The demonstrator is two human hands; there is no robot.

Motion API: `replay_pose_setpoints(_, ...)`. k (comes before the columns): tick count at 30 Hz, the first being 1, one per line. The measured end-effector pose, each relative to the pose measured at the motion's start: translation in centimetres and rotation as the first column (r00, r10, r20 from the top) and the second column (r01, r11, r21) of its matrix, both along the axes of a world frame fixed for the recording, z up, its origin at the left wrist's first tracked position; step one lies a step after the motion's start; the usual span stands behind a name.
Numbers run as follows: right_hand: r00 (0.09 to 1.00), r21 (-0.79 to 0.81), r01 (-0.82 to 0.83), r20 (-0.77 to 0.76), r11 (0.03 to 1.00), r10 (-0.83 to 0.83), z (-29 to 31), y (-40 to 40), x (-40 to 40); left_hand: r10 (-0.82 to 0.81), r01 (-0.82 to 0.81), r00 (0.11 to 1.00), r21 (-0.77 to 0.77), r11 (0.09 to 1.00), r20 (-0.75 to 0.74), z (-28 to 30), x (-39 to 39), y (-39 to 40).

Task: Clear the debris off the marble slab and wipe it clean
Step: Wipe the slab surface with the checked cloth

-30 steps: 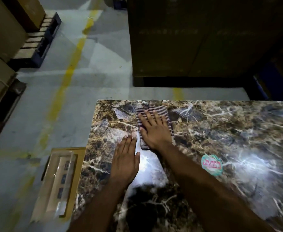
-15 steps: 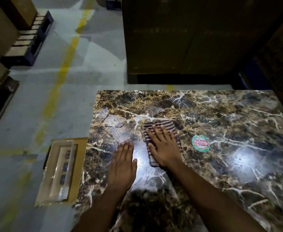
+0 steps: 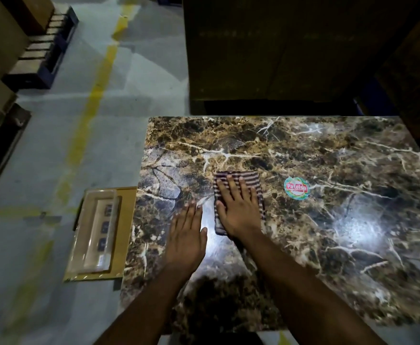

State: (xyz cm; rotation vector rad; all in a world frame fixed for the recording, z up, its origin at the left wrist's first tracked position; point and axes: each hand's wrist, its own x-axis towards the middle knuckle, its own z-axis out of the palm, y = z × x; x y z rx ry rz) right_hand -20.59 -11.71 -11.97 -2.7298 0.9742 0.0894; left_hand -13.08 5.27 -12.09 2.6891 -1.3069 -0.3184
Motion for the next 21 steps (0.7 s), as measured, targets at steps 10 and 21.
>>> replay_pose_setpoints(10,0.998,-0.004,0.055,0.005,0.998,-0.055,-0.2,3.7,-4.0,-0.007,0.008,1.000,0.012,1.000,-0.023,0.7,-2.6,2.2)
replay_pose_setpoints(21,0.996,0.005,0.089,0.001,0.996,-0.089,0.2,7.9,-8.3,0.011,-0.012,0.999,-0.032,0.999,-0.034,1.0,-5.5,5.6)
